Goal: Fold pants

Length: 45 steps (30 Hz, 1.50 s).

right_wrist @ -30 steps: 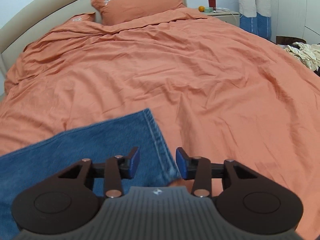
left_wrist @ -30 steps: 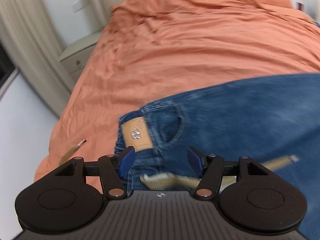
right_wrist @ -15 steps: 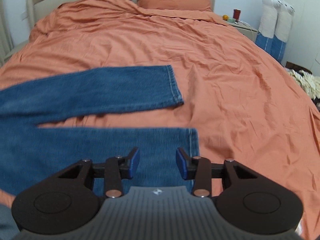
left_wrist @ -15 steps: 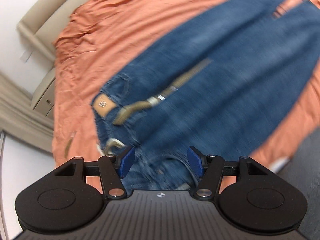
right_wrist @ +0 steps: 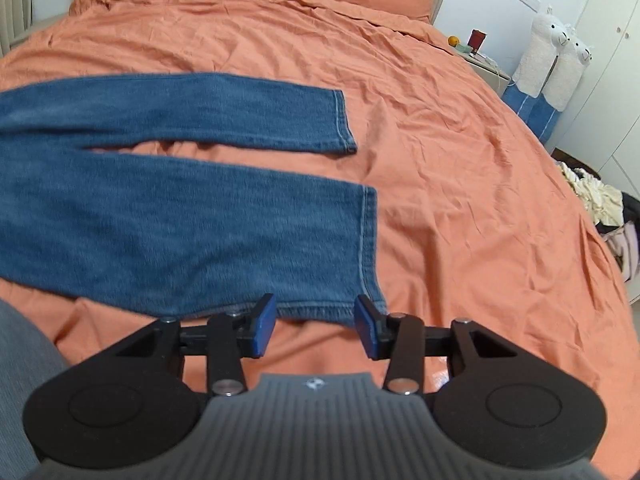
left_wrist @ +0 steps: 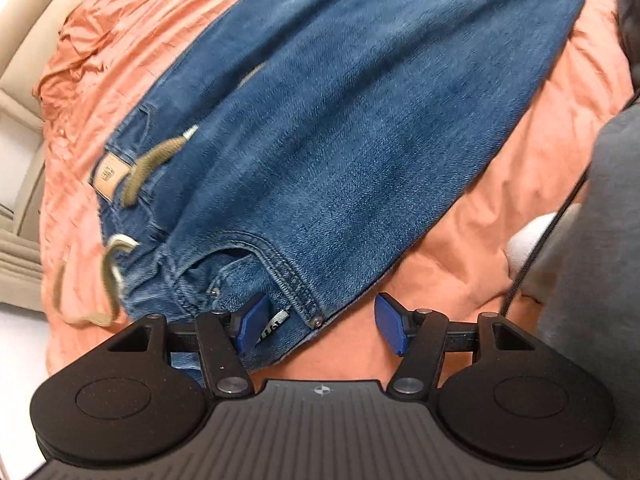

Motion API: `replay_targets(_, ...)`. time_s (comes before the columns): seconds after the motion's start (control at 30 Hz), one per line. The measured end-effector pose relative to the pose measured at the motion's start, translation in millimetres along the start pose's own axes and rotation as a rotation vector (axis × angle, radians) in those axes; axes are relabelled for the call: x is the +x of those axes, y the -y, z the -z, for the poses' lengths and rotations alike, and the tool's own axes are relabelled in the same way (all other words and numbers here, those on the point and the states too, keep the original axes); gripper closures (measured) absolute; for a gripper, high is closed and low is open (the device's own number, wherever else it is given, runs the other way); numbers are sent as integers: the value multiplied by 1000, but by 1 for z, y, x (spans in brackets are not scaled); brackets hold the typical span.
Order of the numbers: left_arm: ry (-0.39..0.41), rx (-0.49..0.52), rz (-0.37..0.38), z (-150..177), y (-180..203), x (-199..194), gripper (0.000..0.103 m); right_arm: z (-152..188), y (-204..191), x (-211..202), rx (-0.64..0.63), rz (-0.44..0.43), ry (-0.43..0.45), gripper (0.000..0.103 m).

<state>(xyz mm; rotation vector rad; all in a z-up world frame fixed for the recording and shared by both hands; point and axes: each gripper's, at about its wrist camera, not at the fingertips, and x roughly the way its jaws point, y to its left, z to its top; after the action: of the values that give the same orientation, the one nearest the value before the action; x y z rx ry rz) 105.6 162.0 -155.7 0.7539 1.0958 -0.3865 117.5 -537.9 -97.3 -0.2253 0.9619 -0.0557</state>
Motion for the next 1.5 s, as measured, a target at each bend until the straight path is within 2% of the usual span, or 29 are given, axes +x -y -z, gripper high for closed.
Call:
replay_targets(0.07,-7,-13,0,1,-1,9,31,3,-3,-1,-29,4,-3,62)
replay_targets(0.17,-11,-47,-38,-2,-2,11,66,8,-10,0,-96,5,-4,62)
replay_targets(0.2,12,-54,-48,-1,0,5,74,10,-13,1,-128,2,-3,62)
replay_targets(0.3,66,-127,-79,-4,-10,-12,78,18,-27,3,-258,3,11,62)
replay_targets(0.5,185,-305,-153,-19,-35,-51,81,36,-64,24,-651,68,40,63)
replay_targets(0.6,188,-352,-178,-32,-43,-60,81,39,-73,39,-835,111,44,64)
replay_targets(0.7,173,-363,-202,-43,-37,-66,82,35,-74,52,-969,104,13,65)
replay_targets(0.87,146,-384,-216,-48,-33,-68,82,26,-74,67,-1130,62,-66,76)
replay_targets(0.93,141,-388,-220,-47,-33,-69,81,26,-74,70,-1163,51,-86,91)
replay_targets(1.07,153,-420,-234,-45,-31,-75,82,30,-72,64,-1162,64,-43,100)
replay_targets(1.13,173,-433,-251,-46,-32,-80,82,24,-67,54,-1060,70,-1,103)
replay_targets(1.27,225,-467,-292,-55,-44,-96,84,-2,-53,30,-871,125,118,103)
replay_targets(1.5,264,-492,-355,-105,-93,-108,84,-92,-28,18,-620,170,213,103)
